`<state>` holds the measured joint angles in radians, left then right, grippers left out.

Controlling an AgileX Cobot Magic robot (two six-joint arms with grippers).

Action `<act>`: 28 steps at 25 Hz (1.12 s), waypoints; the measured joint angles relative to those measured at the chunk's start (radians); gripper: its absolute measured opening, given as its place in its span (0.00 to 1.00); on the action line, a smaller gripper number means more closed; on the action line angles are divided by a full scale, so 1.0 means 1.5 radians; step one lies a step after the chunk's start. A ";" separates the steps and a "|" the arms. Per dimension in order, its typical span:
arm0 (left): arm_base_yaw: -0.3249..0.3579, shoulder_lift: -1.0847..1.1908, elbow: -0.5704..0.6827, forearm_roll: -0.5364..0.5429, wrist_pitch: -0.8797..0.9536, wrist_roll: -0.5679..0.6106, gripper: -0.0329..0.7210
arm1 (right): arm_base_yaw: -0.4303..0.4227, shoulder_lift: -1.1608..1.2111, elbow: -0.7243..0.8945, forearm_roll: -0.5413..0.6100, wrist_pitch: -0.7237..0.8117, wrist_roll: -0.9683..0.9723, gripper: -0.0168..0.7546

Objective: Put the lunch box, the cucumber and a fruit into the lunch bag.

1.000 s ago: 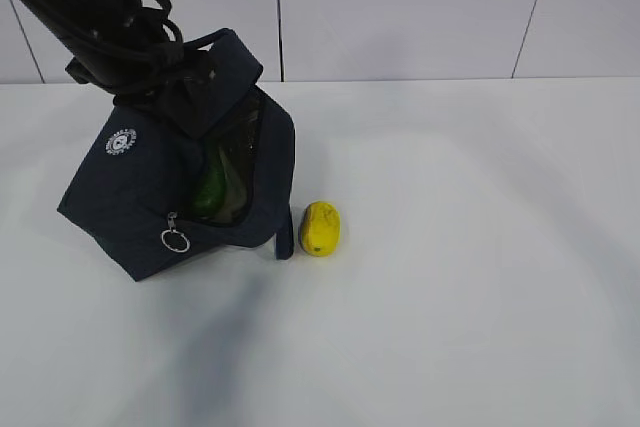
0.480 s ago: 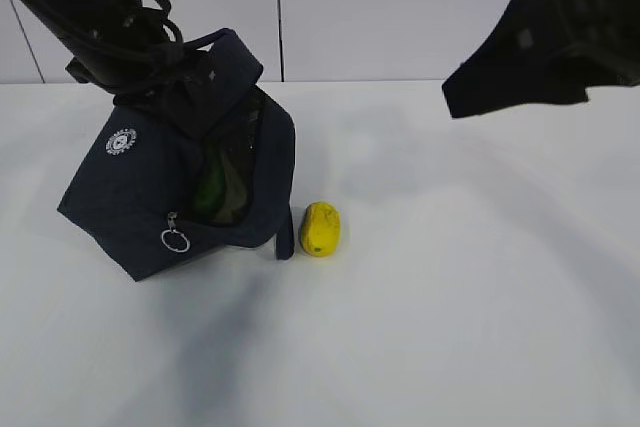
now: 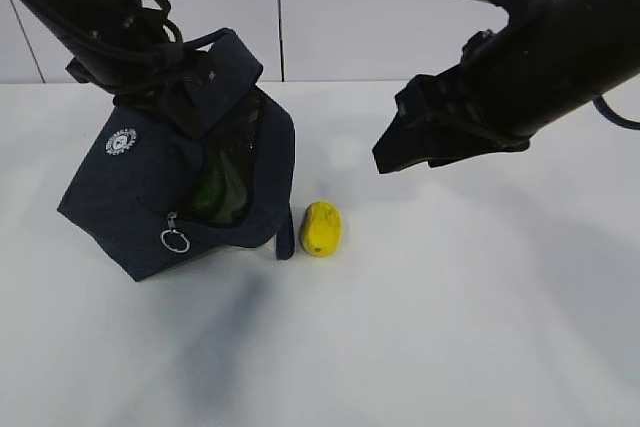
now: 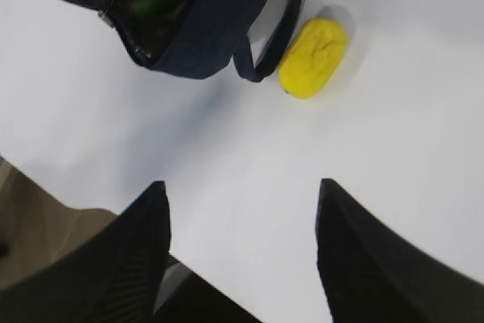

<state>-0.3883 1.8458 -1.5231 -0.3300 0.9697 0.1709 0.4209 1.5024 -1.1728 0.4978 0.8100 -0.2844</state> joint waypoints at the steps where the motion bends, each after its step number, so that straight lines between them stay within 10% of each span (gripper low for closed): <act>1: 0.000 0.000 0.000 0.000 0.000 0.000 0.03 | 0.000 0.010 0.000 0.005 -0.015 0.000 0.62; 28: 0.000 0.000 0.000 0.000 -0.001 0.000 0.03 | 0.000 0.294 0.024 0.324 -0.242 -0.123 0.62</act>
<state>-0.3883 1.8458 -1.5231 -0.3300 0.9679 0.1709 0.4209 1.9431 -1.1371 0.9835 0.4470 -0.4684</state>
